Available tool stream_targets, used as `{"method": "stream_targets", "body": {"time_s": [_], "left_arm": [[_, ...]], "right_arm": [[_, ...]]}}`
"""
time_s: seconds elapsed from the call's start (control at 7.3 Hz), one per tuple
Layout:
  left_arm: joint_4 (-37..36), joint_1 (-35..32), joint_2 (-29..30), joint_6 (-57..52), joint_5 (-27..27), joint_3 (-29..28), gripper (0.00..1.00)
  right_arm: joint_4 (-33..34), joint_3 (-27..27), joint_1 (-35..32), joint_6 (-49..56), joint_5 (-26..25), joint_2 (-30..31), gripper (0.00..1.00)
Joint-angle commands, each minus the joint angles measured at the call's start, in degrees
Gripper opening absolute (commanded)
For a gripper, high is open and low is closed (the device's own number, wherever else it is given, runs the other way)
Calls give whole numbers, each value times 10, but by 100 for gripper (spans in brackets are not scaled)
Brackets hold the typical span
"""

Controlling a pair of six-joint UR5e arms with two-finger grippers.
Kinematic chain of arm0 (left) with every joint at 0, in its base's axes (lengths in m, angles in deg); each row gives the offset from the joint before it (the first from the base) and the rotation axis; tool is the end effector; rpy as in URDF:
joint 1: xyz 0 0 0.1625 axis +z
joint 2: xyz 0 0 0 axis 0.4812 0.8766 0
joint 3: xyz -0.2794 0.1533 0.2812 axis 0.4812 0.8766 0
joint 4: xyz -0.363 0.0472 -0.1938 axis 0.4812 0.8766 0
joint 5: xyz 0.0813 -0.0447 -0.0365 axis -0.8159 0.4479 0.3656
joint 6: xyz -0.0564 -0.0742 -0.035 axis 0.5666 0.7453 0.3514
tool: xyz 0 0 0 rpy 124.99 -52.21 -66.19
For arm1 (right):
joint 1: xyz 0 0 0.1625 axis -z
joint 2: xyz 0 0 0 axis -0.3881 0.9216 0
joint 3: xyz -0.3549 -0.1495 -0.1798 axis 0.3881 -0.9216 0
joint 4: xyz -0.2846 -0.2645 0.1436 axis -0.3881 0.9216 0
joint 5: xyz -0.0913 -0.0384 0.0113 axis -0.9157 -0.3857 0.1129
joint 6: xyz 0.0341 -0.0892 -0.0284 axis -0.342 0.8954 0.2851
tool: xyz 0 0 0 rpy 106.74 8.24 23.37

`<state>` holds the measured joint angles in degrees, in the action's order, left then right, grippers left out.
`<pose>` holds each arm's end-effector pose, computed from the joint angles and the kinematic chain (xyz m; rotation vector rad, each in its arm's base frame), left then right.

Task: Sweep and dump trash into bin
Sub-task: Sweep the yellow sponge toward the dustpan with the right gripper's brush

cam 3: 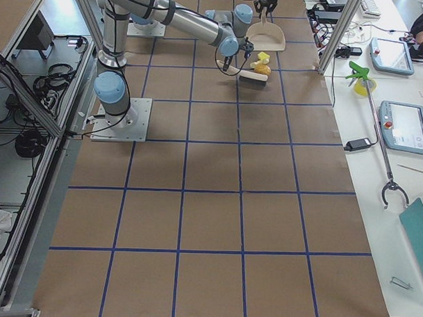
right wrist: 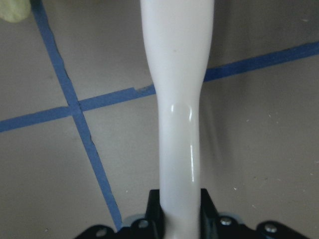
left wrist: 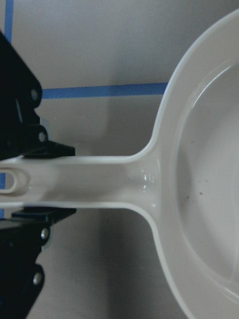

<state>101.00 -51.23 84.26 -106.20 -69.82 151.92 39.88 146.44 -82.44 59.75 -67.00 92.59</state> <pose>-0.0062 -0.7127 0.2352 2.1296 2.2547 0.0213 0.2918 -0.5209 0.2342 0.3631 3.0562 0.2503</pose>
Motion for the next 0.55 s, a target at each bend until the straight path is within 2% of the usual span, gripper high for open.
{"method": "stream_targets", "body": {"time_s": [0.0, 0.41], "left_arm": [[0, 0, 0, -1, 0, 0, 0], [0, 0, 1, -1, 1, 0, 0]], "right_arm": [[7, -37, -27, -22, 0, -30, 0], [8, -86, -62, -77, 0, -64, 0]]}}
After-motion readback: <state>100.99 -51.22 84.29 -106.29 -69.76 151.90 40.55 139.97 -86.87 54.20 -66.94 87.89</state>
